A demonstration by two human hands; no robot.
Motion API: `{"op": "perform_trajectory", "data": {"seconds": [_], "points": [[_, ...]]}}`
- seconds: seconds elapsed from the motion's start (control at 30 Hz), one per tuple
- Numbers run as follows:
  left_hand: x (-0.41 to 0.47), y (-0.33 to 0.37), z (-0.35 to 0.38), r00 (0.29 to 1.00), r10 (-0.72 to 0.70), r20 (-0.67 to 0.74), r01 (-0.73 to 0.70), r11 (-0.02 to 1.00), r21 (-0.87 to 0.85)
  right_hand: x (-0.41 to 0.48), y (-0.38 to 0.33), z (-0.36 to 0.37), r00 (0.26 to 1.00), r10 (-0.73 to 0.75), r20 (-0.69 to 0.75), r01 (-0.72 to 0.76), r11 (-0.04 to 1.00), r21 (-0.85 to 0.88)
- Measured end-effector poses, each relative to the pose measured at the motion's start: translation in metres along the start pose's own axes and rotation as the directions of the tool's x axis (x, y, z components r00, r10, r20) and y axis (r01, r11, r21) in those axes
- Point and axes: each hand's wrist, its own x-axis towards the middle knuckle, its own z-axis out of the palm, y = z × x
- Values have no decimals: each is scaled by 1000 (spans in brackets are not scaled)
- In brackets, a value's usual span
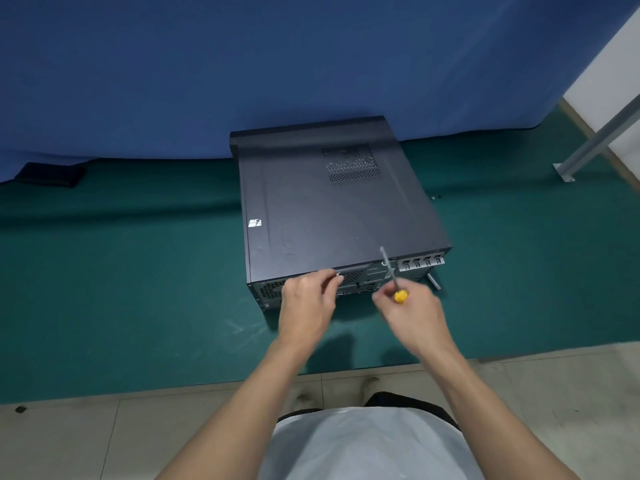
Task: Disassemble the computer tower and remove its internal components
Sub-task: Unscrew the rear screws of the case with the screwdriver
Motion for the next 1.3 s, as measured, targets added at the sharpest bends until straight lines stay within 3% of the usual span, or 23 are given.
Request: {"op": "perform_trajectory", "data": {"seconds": [0.07,0.17,0.4,0.5,0.63,0.73,0.8,1.07,1.3], "points": [[7,15,5,979,206,12,-206,977,52,5,-10,-14,994,-30,-103,46,987,154],[18,33,16,922,385,46,-387,920,58,15,-16,-28,992,-14,-123,46,965,257],[49,58,53,825,547,143,-549,836,-26,51,8,-60,998,28,-63,-7,951,309],[72,66,73,871,459,172,-467,884,5,85,22,-81,988,40,-147,1,963,271],[117,62,92,974,137,182,-181,950,253,158,39,-105,967,49,-252,-10,988,153],[145,46,105,971,-116,210,-13,849,528,222,53,-101,976,61,-208,-53,998,42],[151,38,114,961,-203,187,43,780,624,261,61,-90,985,70,-159,-75,997,-28],[151,37,117,973,-201,111,79,747,660,365,69,-47,993,87,-77,-100,977,-190],[152,38,116,972,-213,102,94,743,662,392,78,-30,990,141,-20,-140,939,-314]]}}
